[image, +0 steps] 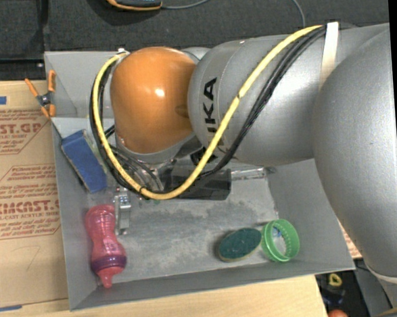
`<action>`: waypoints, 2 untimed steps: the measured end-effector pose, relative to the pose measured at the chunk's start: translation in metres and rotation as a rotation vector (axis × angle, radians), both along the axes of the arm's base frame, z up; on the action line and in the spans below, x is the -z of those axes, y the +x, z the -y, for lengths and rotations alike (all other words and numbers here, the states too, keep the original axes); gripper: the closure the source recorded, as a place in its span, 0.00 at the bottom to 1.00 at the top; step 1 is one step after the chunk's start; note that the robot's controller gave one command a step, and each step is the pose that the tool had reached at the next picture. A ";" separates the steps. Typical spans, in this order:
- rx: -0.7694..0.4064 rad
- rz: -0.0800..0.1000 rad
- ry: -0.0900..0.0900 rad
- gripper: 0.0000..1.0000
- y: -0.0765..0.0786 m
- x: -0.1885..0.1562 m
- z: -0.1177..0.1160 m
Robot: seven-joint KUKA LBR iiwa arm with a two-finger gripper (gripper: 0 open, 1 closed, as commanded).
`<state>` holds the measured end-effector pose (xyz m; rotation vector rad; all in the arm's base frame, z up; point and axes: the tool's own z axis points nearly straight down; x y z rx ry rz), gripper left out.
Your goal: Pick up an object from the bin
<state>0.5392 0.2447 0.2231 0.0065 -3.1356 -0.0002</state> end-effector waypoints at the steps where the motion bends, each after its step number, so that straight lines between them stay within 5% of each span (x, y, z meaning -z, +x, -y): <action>1: 0.004 0.007 0.002 0.00 0.002 -0.005 0.002; 2: -0.354 0.009 0.003 0.00 0.020 0.087 0.007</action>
Offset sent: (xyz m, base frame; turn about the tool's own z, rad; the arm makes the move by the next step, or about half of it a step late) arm 0.0311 -0.0131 -0.1531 -0.6063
